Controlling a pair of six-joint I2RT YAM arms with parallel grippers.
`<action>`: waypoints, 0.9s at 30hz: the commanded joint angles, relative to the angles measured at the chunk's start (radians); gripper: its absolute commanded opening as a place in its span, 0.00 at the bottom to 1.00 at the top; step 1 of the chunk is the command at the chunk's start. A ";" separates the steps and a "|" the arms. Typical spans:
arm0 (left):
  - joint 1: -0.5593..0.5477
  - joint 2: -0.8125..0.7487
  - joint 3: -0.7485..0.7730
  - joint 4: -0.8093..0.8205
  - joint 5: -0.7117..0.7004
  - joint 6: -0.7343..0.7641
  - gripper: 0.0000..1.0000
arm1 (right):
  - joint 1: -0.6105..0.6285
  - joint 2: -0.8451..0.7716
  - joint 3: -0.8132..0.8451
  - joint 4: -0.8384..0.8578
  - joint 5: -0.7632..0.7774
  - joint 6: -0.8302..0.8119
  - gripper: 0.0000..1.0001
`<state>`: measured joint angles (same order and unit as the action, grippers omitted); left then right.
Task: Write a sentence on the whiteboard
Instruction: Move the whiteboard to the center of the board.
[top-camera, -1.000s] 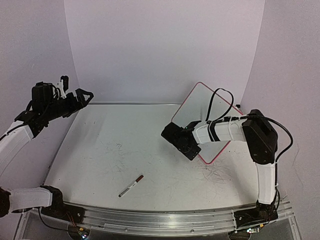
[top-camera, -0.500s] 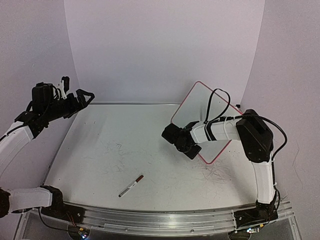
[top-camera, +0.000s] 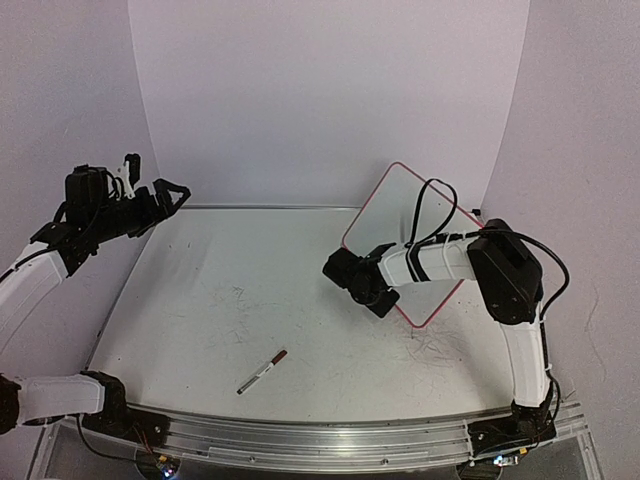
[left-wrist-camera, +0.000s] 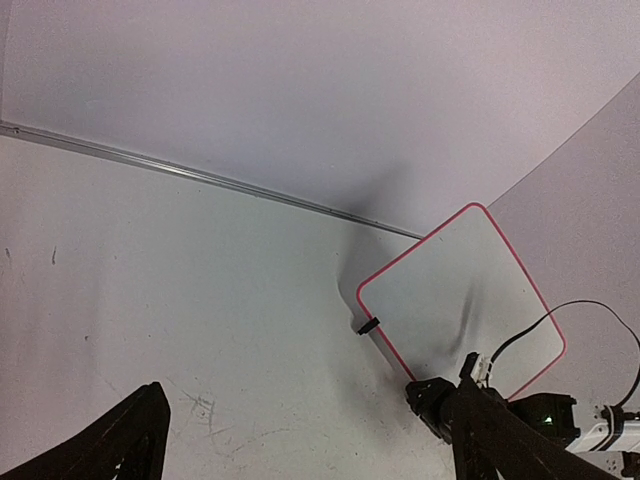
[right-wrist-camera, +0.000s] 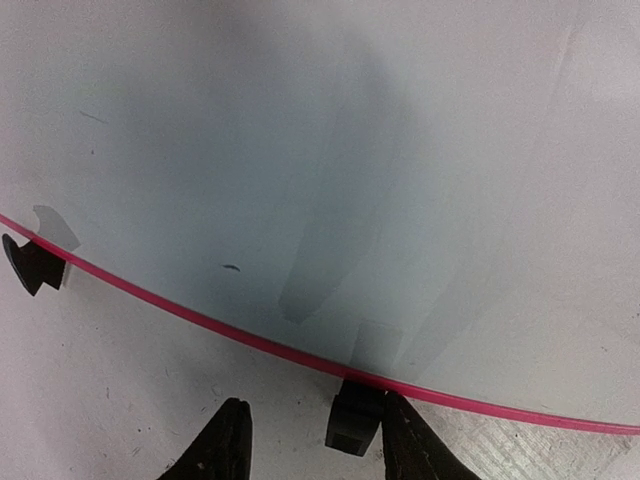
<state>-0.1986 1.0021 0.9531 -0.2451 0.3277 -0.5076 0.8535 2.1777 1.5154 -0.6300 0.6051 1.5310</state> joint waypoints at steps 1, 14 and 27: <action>-0.005 0.006 0.010 0.017 0.020 -0.013 0.99 | -0.028 0.035 0.020 -0.018 0.040 -0.019 0.46; -0.005 0.031 0.013 0.017 0.014 -0.015 0.99 | -0.027 -0.011 -0.055 0.091 0.011 -0.205 0.19; -0.005 0.051 0.001 0.023 0.011 -0.035 0.99 | 0.009 -0.056 -0.124 0.145 0.026 -0.319 0.09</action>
<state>-0.1986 1.0489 0.9531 -0.2449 0.3372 -0.5295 0.8553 2.1519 1.4263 -0.5431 0.6121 1.3215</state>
